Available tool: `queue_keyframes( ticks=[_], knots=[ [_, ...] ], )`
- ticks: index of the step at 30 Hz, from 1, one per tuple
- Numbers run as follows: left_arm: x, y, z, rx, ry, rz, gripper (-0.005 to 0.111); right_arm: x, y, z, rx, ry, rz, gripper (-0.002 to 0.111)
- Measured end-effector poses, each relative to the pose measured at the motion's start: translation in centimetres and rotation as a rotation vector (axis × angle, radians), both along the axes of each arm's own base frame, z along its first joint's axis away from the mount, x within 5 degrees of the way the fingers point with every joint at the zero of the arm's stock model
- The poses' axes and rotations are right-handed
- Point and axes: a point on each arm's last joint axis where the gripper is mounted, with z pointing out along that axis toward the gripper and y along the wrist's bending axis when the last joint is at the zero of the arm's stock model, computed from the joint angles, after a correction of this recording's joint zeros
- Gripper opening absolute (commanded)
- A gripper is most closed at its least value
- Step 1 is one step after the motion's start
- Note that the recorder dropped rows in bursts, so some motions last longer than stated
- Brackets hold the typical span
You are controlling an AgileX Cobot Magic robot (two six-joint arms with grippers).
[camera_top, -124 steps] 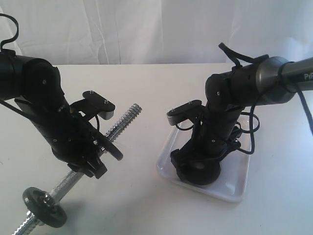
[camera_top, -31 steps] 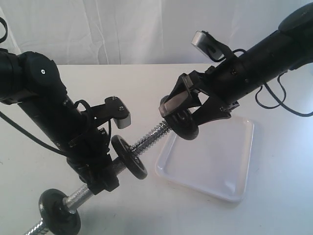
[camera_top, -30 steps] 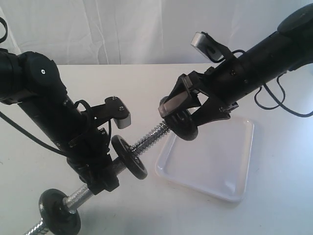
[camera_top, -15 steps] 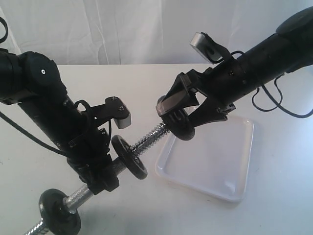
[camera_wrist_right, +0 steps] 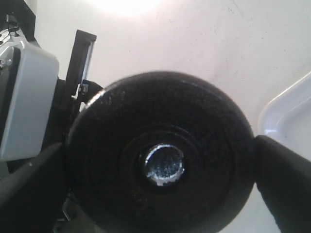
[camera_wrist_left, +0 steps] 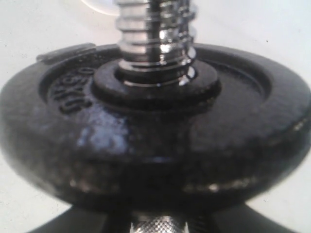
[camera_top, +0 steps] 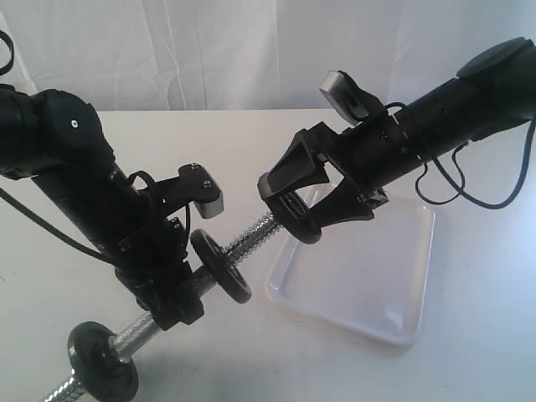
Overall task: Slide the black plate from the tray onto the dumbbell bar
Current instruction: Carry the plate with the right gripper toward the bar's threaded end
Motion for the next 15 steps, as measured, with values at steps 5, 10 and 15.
queue_keyframes(
  ticks=[5, 10, 15],
  knots=[
    [0.02, -0.05, 0.08, -0.02, -0.013, -0.037, 0.0, -0.09, 0.01, 0.03, 0.003, 0.006, 0.008, 0.0],
    [0.06, -0.08, 0.14, -0.034, -0.027, -0.067, 0.0, -0.15, 0.02, 0.05, 0.006, 0.009, 0.013, 0.0],
    [0.04, -0.08, 0.1, -0.036, -0.03, -0.073, 0.0, -0.15, 0.02, 0.05, 0.006, 0.009, 0.013, 0.0]
  ],
)
